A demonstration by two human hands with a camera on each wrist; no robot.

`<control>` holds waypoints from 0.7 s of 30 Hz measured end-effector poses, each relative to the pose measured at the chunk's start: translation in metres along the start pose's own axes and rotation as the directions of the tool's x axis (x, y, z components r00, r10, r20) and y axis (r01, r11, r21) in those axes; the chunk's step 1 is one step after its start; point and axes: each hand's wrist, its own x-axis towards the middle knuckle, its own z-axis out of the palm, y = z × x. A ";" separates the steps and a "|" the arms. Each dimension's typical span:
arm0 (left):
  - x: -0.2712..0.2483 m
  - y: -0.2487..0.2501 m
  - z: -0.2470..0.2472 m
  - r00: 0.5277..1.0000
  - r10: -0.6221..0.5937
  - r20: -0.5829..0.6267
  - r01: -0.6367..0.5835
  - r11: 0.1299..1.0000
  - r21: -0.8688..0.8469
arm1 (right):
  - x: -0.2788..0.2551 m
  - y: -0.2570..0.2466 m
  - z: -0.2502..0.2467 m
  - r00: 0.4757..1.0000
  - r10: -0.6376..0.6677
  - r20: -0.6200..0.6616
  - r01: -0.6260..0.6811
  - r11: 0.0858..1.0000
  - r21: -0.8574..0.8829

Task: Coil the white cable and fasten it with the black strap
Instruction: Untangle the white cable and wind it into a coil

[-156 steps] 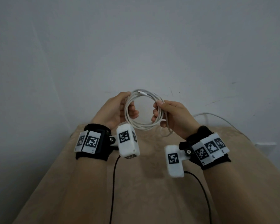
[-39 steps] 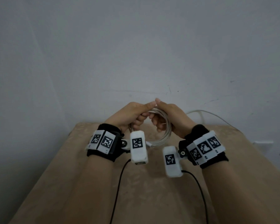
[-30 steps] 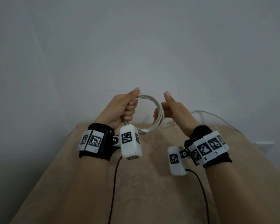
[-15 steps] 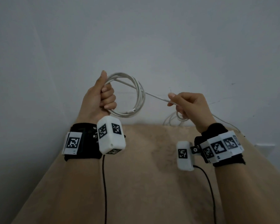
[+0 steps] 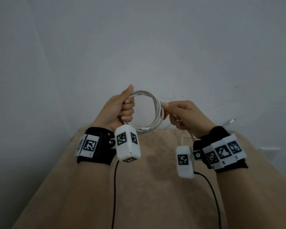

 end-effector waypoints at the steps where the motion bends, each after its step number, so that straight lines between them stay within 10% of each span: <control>1: 0.001 -0.002 0.001 1.000 -0.009 -0.002 0.009 1.000 0.010 | 0.001 0.002 0.002 1.000 -0.008 -0.027 0.009 0.999 0.043; 7: 0.002 -0.008 0.005 1.000 -0.022 -0.004 0.023 0.999 0.041 | 0.007 0.010 -0.001 0.983 -0.018 -0.185 0.084 0.930 0.358; 21: 0.012 -0.011 0.013 0.985 0.033 -0.171 -0.060 0.986 -0.157 | 0.012 0.010 0.026 0.996 0.032 0.080 -0.076 0.765 0.640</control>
